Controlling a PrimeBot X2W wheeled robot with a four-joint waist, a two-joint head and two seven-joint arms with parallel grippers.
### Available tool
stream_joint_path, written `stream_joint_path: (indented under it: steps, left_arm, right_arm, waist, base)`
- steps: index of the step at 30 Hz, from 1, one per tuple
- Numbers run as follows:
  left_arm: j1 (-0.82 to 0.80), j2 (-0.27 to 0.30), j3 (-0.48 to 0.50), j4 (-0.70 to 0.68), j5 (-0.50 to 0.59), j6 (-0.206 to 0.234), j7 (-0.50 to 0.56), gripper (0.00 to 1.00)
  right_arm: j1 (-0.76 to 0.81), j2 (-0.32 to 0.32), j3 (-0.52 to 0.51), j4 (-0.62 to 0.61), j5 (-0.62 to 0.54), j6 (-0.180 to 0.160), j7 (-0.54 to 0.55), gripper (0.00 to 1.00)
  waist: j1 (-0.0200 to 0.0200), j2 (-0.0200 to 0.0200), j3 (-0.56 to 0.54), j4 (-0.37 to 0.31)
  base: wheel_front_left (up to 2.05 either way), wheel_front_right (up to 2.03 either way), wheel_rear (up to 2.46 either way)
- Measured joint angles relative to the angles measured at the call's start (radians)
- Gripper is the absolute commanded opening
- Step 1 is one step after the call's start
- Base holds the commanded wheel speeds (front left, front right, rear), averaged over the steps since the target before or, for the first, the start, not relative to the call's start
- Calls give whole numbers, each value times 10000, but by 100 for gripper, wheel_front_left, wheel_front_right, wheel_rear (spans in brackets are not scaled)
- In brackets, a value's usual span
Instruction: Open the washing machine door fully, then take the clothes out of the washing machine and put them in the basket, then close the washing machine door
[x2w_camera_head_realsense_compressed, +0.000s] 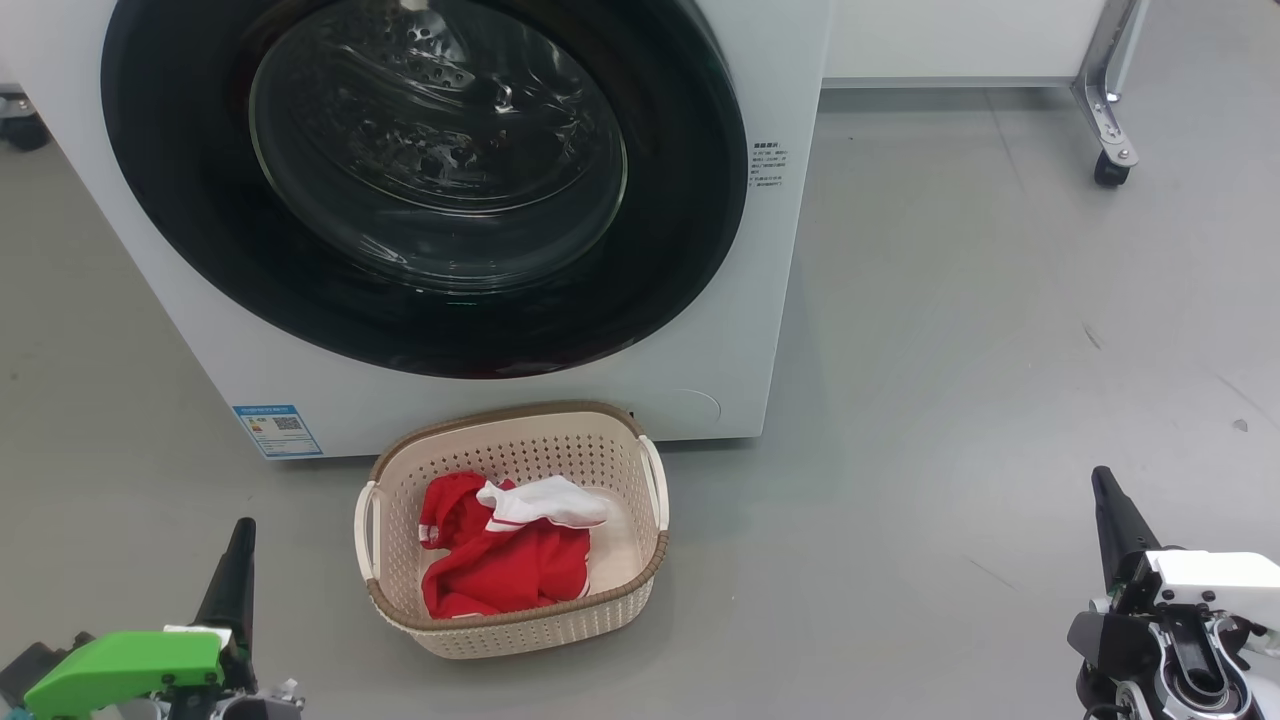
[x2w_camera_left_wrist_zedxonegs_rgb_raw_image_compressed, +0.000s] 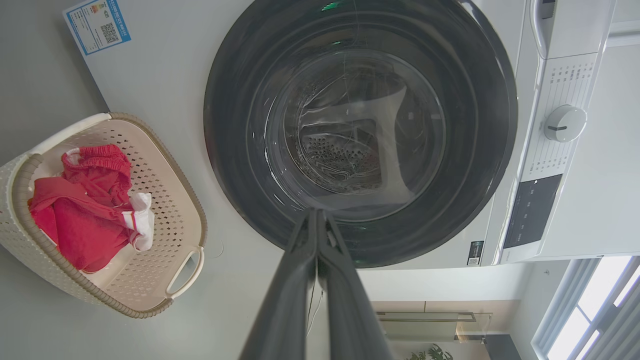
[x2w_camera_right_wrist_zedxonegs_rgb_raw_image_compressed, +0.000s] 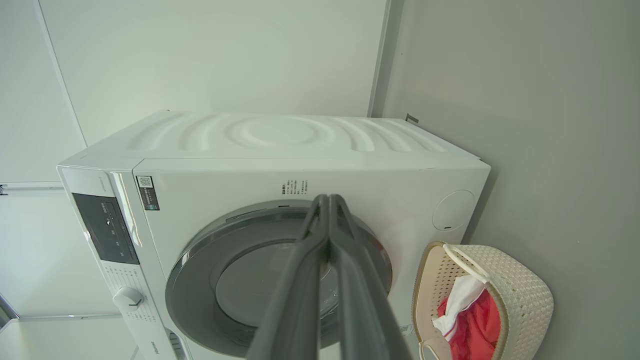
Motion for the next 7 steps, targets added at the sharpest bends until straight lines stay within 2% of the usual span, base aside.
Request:
stream_joint_path:
  steps: [7]
  left_arm:
    - [-22, 0, 8, -4, 2, 0, 2, 0]
  right_arm:
    - [0, 2, -8, -2, -2, 0, 12, 0]
  waist:
    - [0, 0, 1, 0]
  base:
    - [0, 0, 0]
